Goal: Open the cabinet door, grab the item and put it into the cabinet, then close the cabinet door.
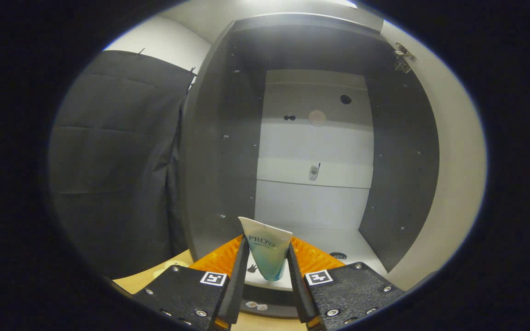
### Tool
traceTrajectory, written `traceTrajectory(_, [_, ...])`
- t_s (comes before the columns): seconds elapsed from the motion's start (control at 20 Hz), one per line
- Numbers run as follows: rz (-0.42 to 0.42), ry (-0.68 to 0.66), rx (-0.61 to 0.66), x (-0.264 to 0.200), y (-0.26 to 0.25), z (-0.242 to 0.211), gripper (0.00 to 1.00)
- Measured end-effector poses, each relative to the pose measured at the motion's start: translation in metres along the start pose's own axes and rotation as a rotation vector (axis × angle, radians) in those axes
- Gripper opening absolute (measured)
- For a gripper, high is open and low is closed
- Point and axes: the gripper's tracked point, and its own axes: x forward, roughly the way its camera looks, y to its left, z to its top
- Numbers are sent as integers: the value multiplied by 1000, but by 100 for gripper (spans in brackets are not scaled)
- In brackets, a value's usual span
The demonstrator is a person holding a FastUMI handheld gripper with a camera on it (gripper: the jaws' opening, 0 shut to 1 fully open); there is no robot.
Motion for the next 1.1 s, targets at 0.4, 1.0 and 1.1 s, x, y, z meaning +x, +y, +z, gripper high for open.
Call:
traceTrajectory(0.4, [-68,17,18,83,-45,-2,48])
traceTrajectory(1.0, [-80,79,60,126,-62,-28,48])
traceTrajectory(1.1, [-76,86,61,127,-62,-31,48])
